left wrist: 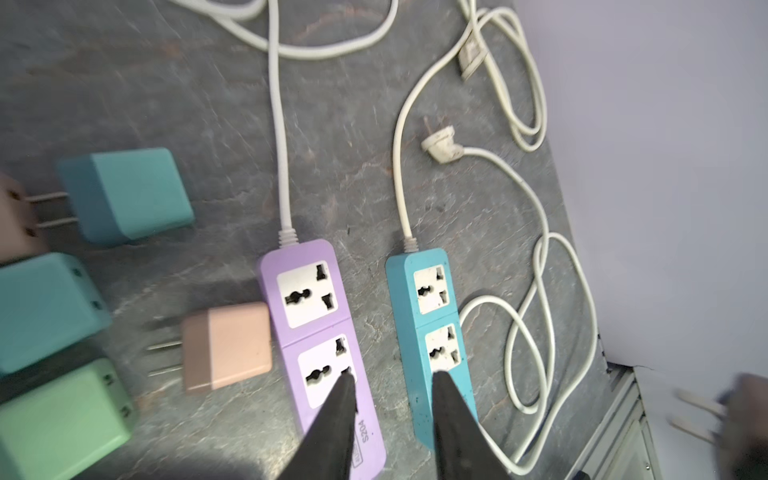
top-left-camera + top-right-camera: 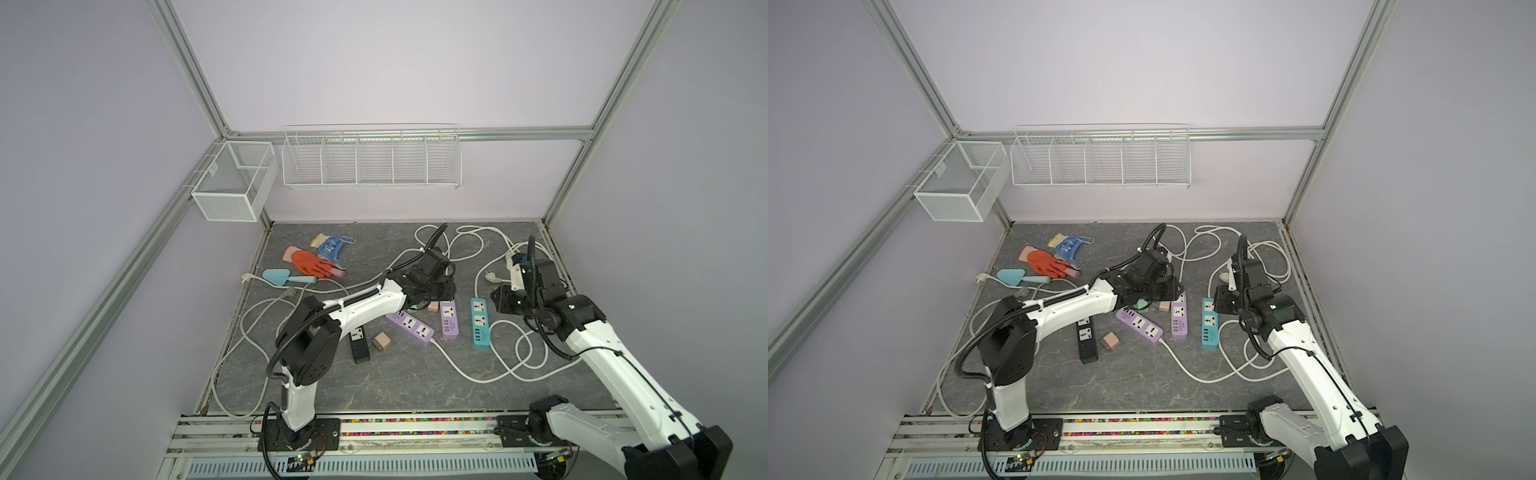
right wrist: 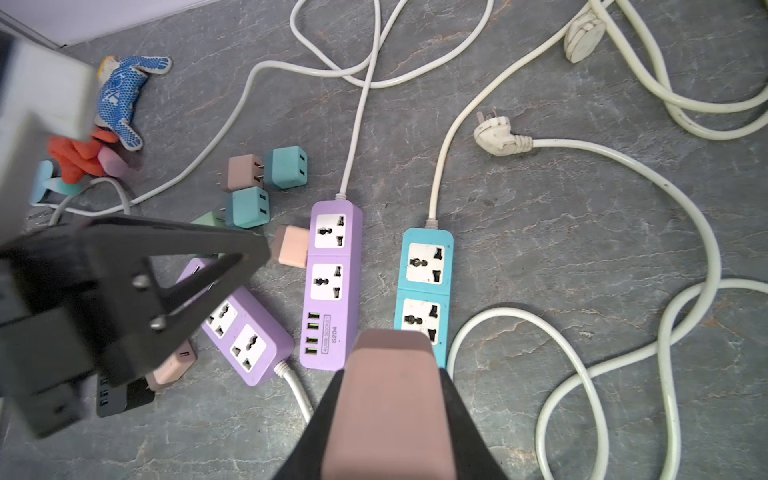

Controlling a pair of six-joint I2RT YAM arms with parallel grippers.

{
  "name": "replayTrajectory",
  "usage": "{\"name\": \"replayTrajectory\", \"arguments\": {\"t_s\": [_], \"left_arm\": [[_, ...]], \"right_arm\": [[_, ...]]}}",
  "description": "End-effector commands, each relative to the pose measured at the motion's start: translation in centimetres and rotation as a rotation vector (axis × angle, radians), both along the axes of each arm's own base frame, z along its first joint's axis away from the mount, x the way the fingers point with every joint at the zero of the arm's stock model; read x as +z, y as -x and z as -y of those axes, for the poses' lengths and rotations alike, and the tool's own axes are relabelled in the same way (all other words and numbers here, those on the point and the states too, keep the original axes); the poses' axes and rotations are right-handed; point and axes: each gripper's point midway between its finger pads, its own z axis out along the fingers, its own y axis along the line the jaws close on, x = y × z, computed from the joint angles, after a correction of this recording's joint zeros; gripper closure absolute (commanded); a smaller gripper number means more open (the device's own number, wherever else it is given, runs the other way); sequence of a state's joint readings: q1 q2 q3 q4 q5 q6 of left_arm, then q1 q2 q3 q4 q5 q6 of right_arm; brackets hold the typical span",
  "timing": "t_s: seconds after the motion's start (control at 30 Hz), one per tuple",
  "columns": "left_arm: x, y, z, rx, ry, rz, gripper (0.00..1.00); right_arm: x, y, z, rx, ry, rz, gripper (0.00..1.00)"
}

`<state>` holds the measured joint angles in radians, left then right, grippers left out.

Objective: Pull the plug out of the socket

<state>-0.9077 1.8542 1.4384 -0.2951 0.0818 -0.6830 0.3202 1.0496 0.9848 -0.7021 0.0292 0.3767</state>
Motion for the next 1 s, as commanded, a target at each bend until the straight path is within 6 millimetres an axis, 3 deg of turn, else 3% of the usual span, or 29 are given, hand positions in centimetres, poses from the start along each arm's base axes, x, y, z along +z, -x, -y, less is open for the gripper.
{"name": "replayTrajectory", "arguments": {"t_s": [0.0, 0.2, 0.47, 0.6, 0.73, 0.97], "left_arm": [[1.1, -0.6, -3.0, 0.067, 0.001, 0.056, 0.65], [2.1, 0.0, -9.6, 0.175, -0.065, 0.128, 0.62], [2.8, 2.1, -18.3, 0.348, -0.167, 0.188, 0.56], [2.5, 3.2, -21.7, 0.398, -0.189, 0.187, 0.52], [2.0, 4.3, -25.2, 0.477, -0.19, 0.166, 0.47], [0.4, 6.0, -29.9, 0.58, -0.209, 0.132, 0.39]], "right_arm": [[1.2, -0.9, -1.9, 0.046, -0.099, 0.027, 0.79], [0.4, -2.7, -6.2, 0.13, -0.209, 0.005, 0.79], [-1.8, -4.4, -15.1, 0.269, -0.315, -0.055, 0.81], [-4.0, -4.8, -19.3, 0.291, -0.31, -0.09, 0.81], [-4.8, -5.1, -24.5, 0.347, -0.363, -0.084, 0.81], [-7.1, -5.4, -32.1, 0.445, -0.422, -0.131, 0.81]]}}
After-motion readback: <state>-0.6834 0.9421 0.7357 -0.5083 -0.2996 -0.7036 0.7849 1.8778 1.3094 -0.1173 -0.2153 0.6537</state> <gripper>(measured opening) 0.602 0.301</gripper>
